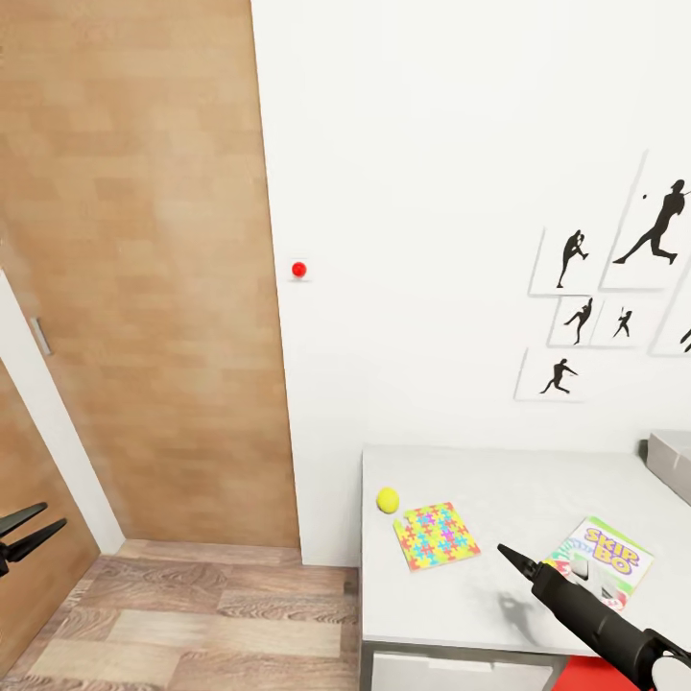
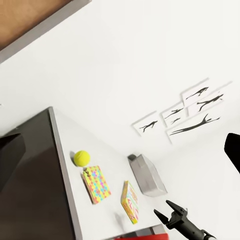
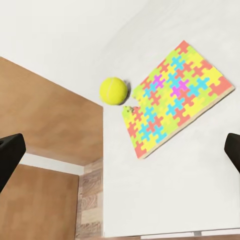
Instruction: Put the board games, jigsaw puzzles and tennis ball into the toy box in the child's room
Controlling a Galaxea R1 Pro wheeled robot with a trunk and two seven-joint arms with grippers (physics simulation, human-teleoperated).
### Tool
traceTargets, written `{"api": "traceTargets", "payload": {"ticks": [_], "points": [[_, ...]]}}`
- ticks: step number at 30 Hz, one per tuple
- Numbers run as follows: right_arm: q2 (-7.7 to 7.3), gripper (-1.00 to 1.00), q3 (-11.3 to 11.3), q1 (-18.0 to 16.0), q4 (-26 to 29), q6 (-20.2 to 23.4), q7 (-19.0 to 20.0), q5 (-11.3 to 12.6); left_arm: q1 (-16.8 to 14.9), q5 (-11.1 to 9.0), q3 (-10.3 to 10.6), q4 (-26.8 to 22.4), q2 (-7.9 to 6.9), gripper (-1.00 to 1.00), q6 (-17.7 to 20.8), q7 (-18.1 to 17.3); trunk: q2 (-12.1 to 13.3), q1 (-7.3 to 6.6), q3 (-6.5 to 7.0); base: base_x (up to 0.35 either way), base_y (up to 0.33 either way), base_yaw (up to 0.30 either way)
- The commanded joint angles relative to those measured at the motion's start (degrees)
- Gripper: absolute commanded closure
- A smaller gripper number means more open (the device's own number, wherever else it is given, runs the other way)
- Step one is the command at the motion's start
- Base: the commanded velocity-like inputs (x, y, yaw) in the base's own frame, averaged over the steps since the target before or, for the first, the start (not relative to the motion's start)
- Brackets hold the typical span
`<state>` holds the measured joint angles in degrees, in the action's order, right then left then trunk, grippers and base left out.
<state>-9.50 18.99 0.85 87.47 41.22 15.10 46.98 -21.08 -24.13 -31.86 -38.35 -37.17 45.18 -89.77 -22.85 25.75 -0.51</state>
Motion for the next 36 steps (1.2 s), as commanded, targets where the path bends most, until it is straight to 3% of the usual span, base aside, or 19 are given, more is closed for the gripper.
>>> {"api": "traceTargets", "payload": {"ticks": [1, 36], "points": [[0.01, -1.0, 0.08, -0.01, 0.05, 0.27, 0.19, -0.05, -0.02, 0.05, 0.0, 0.03, 0.0, -1.0, 0.61, -0.23, -0.07, 0.03, -0.05, 0.029, 0.18, 0.0], [0.08, -1.0, 0.03, 0.01, 0.07, 0.27, 0.2, -0.05, -0.04, 0.05, -0.04, 0.03, 0.0, -1.0, 0.61, -0.23, -0.07, 0.03, -0.05, 0.152, 0.047, 0.0]]}}
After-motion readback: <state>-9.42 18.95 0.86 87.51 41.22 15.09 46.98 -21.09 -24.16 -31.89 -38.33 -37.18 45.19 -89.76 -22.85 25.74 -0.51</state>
